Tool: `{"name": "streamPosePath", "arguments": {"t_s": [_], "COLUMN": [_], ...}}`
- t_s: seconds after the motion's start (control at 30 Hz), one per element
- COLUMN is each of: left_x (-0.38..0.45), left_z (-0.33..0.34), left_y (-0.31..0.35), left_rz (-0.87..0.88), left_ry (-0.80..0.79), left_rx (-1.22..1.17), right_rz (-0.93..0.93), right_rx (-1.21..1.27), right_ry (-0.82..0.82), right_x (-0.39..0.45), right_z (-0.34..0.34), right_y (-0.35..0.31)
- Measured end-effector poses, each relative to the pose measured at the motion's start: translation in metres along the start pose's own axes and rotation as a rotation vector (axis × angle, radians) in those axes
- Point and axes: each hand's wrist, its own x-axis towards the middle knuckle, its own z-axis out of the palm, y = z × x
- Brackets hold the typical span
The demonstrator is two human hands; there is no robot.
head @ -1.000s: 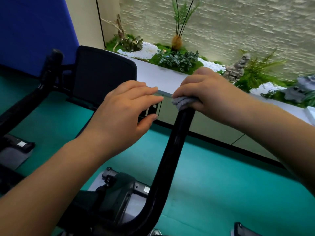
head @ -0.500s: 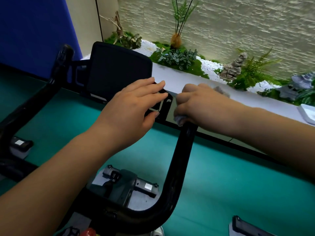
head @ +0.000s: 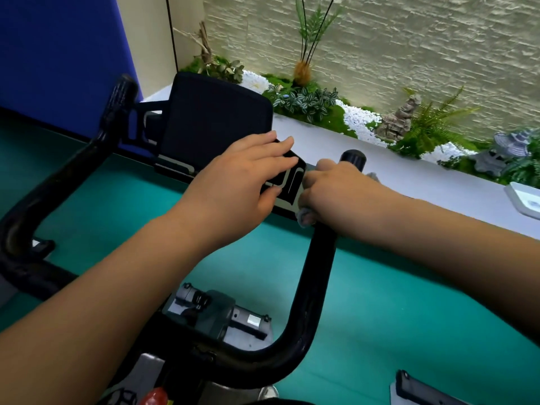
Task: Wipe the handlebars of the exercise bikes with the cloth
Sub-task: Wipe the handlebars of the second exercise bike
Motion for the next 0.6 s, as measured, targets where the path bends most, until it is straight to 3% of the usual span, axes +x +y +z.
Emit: {"name": "streamPosePath", "arguments": {"t_s": [0.23, 0.4, 0.6], "left_x": [-0.001, -0.003, -0.007], "left_z": [0.001, 0.000, -0.001], "left_y": [0.002, 0.003, 0.010], "left_rz": [-0.008, -0.003, -0.018], "left_ry": [-0.017, -0.052, -0.108], "left_rx": [-0.002, 0.027, 0.067], "right_rz": [0.035, 0.132, 0.091], "right_rx": [0.232, 0.161, 0.526], "right_ry": [-0.014, 0.098, 0.044], "right_x": [-0.015, -0.015, -0.024], "right_z": [0.015, 0.018, 0.023], "right_y": [-0.032, -0.018, -0.029]}}
